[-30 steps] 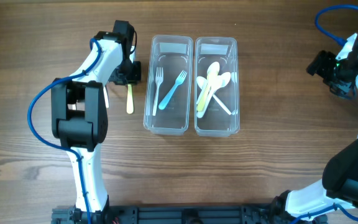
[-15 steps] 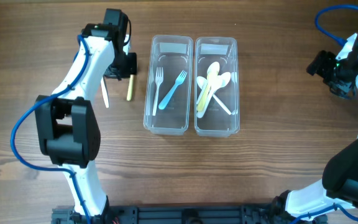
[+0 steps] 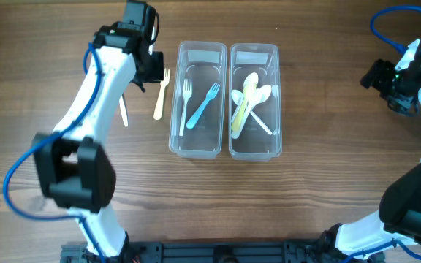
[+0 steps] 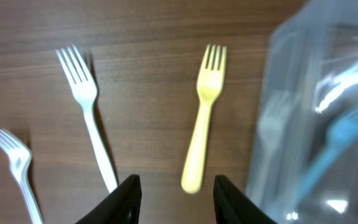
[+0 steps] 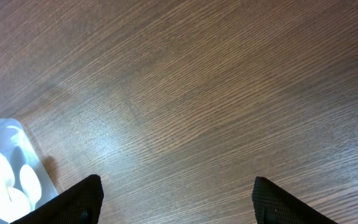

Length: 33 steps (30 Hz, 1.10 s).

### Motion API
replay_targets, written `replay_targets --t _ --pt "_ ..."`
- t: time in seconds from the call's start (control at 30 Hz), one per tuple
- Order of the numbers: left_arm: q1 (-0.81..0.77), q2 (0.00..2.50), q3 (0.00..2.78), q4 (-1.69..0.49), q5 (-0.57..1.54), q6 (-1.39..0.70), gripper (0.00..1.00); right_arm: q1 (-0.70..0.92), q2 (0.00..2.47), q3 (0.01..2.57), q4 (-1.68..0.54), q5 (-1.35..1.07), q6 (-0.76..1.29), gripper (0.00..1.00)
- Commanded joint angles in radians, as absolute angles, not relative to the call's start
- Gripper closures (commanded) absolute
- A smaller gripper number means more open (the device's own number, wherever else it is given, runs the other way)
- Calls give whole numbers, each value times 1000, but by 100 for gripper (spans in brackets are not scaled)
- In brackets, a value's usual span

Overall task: Pack container
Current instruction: 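Move left gripper back and grasp the yellow fork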

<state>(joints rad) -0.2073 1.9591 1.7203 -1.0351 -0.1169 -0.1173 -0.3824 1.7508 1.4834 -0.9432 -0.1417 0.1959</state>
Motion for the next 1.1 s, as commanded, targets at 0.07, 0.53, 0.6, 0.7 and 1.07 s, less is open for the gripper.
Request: replay_targets --t 0.07,0.53,0.6,0.7,1.07 --pt "-200 2123 1707 -974 -102 -63 61 -379 1760 1480 -943 -150 184 23" --pt "-201 2270 1704 -925 16 -29 70 -379 1760 1480 -944 -150 183 23" --pt "-201 2273 1691 -922 22 -29 70 -379 1760 1480 -944 -150 184 23" --pt "-200 2273 1667 -913 23 -16 70 -379 1760 1480 -943 -150 184 23" --pt "-200 2197 1626 -919 -31 -7 89 -379 1760 1480 -943 -150 184 23"
